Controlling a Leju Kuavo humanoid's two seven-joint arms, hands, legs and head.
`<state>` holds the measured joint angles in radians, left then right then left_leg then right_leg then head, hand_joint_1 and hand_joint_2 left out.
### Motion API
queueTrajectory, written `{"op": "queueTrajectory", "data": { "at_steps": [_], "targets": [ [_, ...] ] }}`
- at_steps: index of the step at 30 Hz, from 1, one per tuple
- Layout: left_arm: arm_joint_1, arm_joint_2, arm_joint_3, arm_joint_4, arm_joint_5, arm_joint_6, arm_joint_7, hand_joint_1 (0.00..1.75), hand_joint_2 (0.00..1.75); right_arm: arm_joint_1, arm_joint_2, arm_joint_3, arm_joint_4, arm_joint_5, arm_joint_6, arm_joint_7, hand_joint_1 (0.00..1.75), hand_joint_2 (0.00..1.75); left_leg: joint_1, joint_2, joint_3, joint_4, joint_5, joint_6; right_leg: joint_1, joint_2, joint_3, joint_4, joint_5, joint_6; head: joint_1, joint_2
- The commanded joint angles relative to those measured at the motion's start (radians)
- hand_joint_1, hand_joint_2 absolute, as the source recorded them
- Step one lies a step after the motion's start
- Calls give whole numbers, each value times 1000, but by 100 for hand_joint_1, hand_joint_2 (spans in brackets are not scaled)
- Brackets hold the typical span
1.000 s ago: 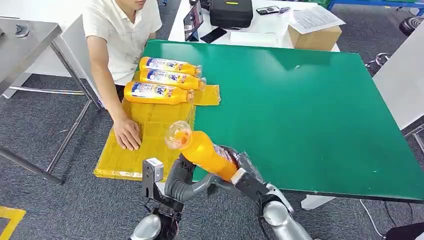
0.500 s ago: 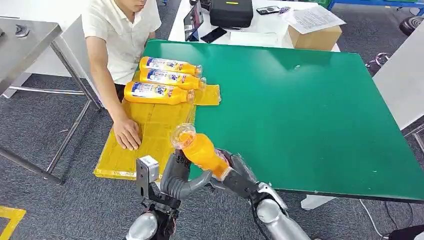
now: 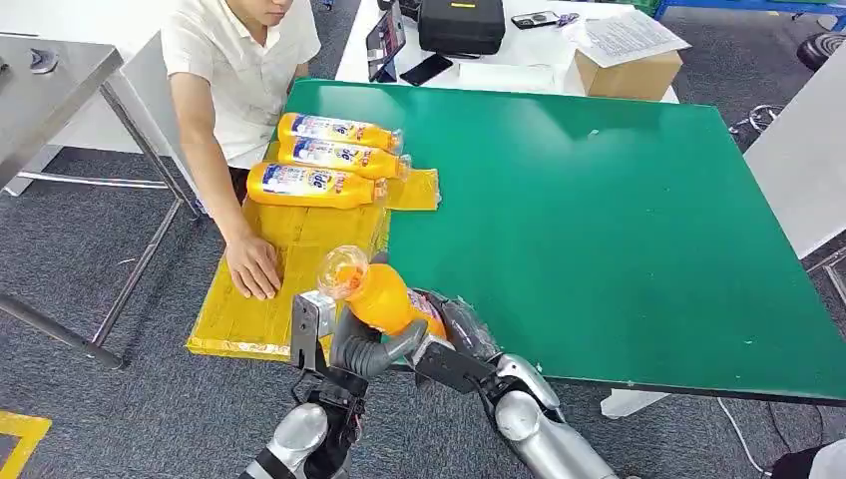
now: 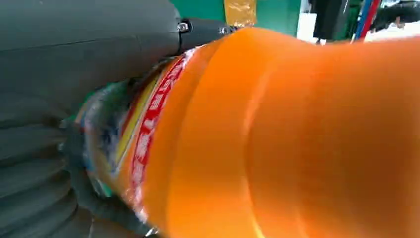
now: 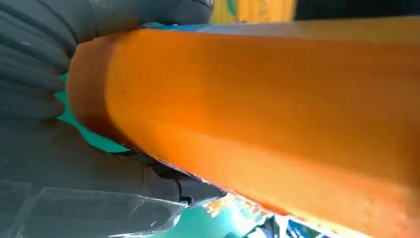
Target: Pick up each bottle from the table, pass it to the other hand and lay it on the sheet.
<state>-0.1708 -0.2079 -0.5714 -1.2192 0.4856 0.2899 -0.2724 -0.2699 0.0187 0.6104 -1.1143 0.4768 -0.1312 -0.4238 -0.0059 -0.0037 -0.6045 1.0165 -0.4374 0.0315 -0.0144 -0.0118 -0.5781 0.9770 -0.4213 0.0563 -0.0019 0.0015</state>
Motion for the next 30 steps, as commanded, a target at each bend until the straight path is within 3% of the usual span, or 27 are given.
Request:
{"op": "queueTrajectory", "data": {
  "at_steps": [1, 3, 4, 5, 10, 11, 20, 24, 26, 27, 30],
  "targets": [
    [-36, -10, 69, -20, 97, -58, -53, 175, 175, -16, 3, 77, 11, -63, 28, -71, 175, 175, 1, 1, 2, 0, -1, -2, 1, 2, 1, 0, 0, -2, 0, 0],
    [-7, -7, 91, -122, 112, -66, -63, 175, 175, 11, -4, 81, 11, -77, 40, -82, 175, 175, 1, 2, 2, 1, -1, -2, 1, 2, 2, 0, -1, -2, 0, 0],
    [5, -5, 96, -155, 120, -76, -59, 175, 175, 19, -4, 83, 12, -80, 43, -84, 93, 175, 1, 2, 1, 0, -1, -2, 1, 2, 1, 0, -1, -2, 0, 0],
    [18, -5, 101, -180, 128, -85, -58, 175, 175, 26, -3, 85, 12, -89, 50, -92, 0, 175, 1, 2, 2, 0, -2, -2, 1, 2, 2, 0, -1, -2, 0, 0],
    [46, -9, 130, -213, 147, -116, -85, 175, 175, 50, -7, 94, -21, -98, 60, -125, 0, 175, 1, 0, 1, 0, -1, -2, 1, 0, 1, 0, -1, -2, 0, 0],
    [54, -12, 153, -218, 168, -130, -93, 175, 175, 59, -9, 92, -26, -99, 62, -131, 0, 0, 2, 1, 2, 0, -1, -2, 1, 1, 1, 0, -1, -2, 0, 0],
    [93, -11, 271, -250, 261, -160, -83, 175, 175, 118, 12, 60, -39, -110, 32, -173, 0, 0, 1, 1, 2, 0, -1, -2, 1, 1, 1, -1, -1, -2, 0, 0],
    [65, 24, 276, -153, 179, -65, -70, 175, 175, 162, 28, 22, -50, -116, -23, -198, 0, 0, 2, -1, 4, -2, -1, -3, 1, 0, 3, -2, -1, -3, 0, 0],
    [-24, 107, 125, 11, -269, 222, -103, 175, 175, 206, 47, -38, -83, -113, -137, -236, 0, 0, 1, -1, 4, -2, -1, -2, 1, 0, 3, -2, -1, -3, 0, 0],
    [-48, 113, 103, 79, -421, 294, -103, 175, 175, 230, 64, -81, -114, -112, -207, -268, 0, 0, 1, -2, 4, -2, 0, -2, 1, -1, 3, -2, -1, -3, 0, 0],
    [-53, 94, 144, 120, -439, 271, -128, 175, 175, 240, 59, -90, -156, -106, -199, -252, 0, 0, 1, -5, 4, -2, 1, -3, 1, -4, 3, -2, -1, -3, 1, 0]
  ]
}}
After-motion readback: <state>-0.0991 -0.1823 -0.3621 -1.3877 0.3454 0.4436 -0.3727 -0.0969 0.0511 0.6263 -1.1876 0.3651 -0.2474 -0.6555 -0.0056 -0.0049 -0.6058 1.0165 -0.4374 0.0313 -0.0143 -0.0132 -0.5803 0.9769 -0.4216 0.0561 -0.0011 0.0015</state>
